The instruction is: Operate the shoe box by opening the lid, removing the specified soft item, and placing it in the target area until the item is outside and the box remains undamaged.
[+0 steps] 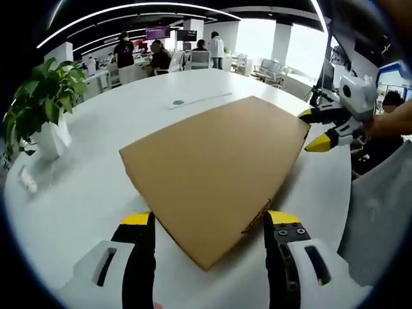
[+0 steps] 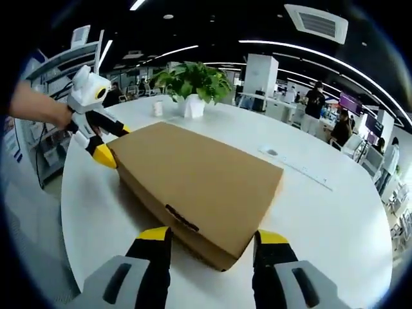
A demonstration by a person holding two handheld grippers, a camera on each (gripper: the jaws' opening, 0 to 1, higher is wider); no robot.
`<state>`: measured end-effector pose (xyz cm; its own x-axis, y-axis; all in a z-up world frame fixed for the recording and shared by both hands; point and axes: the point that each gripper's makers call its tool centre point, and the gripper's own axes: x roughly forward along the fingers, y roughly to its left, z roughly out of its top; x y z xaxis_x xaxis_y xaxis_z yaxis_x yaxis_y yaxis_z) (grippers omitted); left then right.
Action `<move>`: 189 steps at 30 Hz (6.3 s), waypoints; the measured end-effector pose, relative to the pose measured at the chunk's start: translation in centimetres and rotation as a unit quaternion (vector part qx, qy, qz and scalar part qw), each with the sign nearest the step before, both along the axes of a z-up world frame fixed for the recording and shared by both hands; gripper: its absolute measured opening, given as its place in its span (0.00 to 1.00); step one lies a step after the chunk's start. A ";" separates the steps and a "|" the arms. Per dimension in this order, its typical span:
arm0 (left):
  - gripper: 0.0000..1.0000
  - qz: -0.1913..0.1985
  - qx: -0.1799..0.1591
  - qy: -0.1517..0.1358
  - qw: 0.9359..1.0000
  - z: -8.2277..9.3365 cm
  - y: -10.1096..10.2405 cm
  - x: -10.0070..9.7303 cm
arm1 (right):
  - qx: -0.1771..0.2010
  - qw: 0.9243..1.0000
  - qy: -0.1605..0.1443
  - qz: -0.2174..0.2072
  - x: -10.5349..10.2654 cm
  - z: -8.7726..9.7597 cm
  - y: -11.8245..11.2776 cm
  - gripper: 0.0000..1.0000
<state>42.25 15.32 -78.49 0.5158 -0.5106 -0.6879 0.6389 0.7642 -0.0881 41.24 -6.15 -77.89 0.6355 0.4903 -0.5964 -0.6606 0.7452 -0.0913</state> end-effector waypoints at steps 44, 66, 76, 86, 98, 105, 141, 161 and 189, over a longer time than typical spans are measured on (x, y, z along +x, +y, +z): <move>0.61 -0.004 0.013 -0.020 1.000 0.5 5.3 -6.8 | 0.023 0.999 0.006 0.040 -5.8 0.2 4.3 0.35; 0.52 0.024 0.003 -0.038 0.999 0.4 5.8 -6.9 | 0.013 0.999 0.026 0.024 -6.1 -0.8 3.9 0.30; 0.50 0.030 0.004 -0.038 0.999 1.2 6.0 -7.0 | 0.017 0.999 0.038 0.022 -6.3 0.3 3.9 0.29; 0.51 0.029 -0.003 -0.042 0.999 3.3 6.0 -7.1 | 0.029 0.999 0.026 0.022 -6.4 2.9 3.9 0.29; 0.52 0.028 -0.012 -0.046 0.998 6.7 5.9 -6.7 | 0.034 0.999 -0.004 0.019 -5.7 6.8 4.1 0.30; 0.53 0.033 -0.032 -0.048 0.998 8.3 5.9 -6.1 | 0.056 0.998 -0.003 0.017 -5.1 8.3 4.1 0.32; 0.26 0.085 -0.025 -0.127 0.988 13.3 7.8 1.8 | 0.048 0.994 -0.097 -0.015 3.0 13.7 3.2 0.10; 0.08 0.112 -0.013 -0.147 0.983 14.0 8.7 6.5 | 0.045 0.992 -0.112 -0.042 8.0 14.5 2.6 0.03; 0.03 0.129 -0.017 -0.136 0.982 13.2 9.1 11.2 | 0.063 0.992 -0.081 -0.078 12.5 12.3 2.2 0.01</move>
